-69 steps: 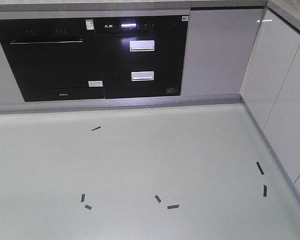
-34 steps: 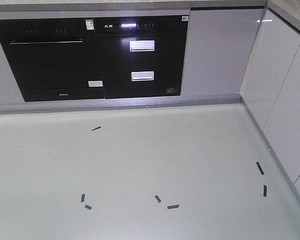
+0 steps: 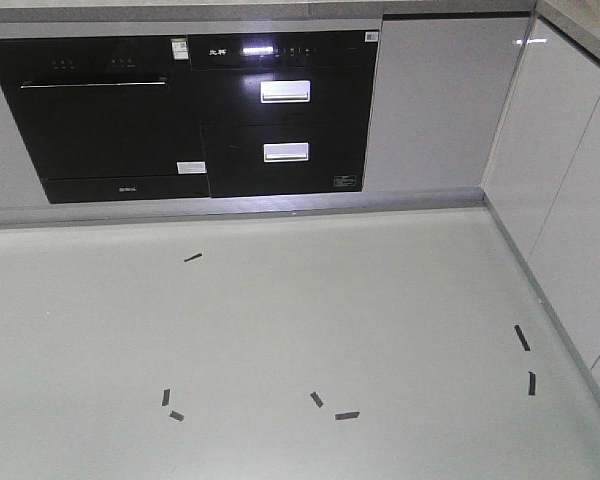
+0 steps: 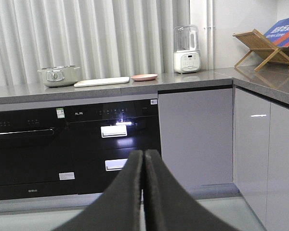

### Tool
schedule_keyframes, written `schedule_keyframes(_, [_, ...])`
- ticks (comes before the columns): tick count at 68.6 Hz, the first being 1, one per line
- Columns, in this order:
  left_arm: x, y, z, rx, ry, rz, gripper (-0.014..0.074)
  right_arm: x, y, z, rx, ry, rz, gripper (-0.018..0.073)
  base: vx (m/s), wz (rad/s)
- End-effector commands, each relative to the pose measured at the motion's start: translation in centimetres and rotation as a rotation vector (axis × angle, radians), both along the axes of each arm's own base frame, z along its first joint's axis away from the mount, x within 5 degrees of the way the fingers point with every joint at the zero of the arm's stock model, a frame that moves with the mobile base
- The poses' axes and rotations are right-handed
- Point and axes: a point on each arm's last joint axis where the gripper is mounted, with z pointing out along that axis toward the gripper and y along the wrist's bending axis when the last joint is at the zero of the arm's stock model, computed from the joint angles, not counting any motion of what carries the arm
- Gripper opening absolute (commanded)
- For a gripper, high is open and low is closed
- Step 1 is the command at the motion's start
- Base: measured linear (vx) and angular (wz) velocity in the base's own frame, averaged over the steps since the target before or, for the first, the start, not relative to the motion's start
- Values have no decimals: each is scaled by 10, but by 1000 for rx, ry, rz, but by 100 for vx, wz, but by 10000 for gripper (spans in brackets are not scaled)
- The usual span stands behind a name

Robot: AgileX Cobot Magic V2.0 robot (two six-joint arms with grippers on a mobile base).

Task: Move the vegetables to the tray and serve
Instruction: 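Drive the base forward to the counter with the pot, tray and plate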

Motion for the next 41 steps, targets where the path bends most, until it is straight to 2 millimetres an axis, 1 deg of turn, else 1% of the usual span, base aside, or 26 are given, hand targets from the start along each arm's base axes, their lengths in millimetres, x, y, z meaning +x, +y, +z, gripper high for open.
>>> schedule_keyframes(1, [-1, 0, 4, -11, -80, -1, -6, -1, 0, 5, -2, -75, -1, -8, 3, 1])
schedule_keyframes(41, [-1, 0, 4, -11, -80, -1, -6, -1, 0, 5, -2, -75, -2, -8, 9, -1])
